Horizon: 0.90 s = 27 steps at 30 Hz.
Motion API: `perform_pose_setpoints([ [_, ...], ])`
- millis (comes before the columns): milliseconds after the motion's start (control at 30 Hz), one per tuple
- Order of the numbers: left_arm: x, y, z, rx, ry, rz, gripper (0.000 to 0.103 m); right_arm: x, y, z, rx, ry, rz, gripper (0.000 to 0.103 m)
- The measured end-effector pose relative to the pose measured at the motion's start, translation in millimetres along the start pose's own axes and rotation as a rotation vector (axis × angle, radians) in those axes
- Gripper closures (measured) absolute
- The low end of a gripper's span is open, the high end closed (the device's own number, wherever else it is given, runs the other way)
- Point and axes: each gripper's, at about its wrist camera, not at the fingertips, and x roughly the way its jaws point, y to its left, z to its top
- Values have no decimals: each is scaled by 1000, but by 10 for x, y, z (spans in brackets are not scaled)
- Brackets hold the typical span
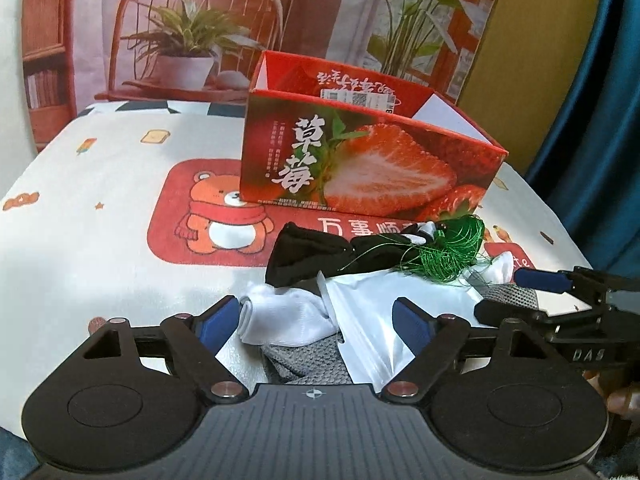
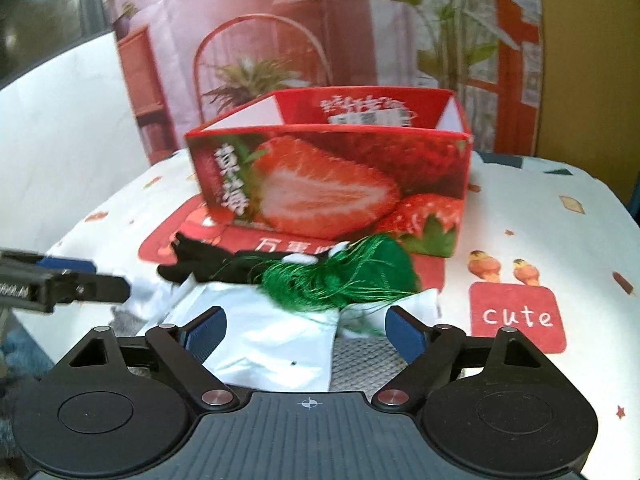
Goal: Organize soft objects
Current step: 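Move both grippers down to the white plastic bag with green cord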
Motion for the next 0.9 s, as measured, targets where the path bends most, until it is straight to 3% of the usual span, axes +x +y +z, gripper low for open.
perform_pose_setpoints([
  [100, 11, 5, -6, -10, 8, -4, 25, 50, 35, -15, -15, 25, 2, 18],
  [367, 3, 20, 2, -24, 6, 11, 26, 184, 139, -102, -111, 99, -21, 13],
  [900, -11, 27, 12, -27, -15, 18, 29, 232, 252, -136, -212, 133, -1, 10],
])
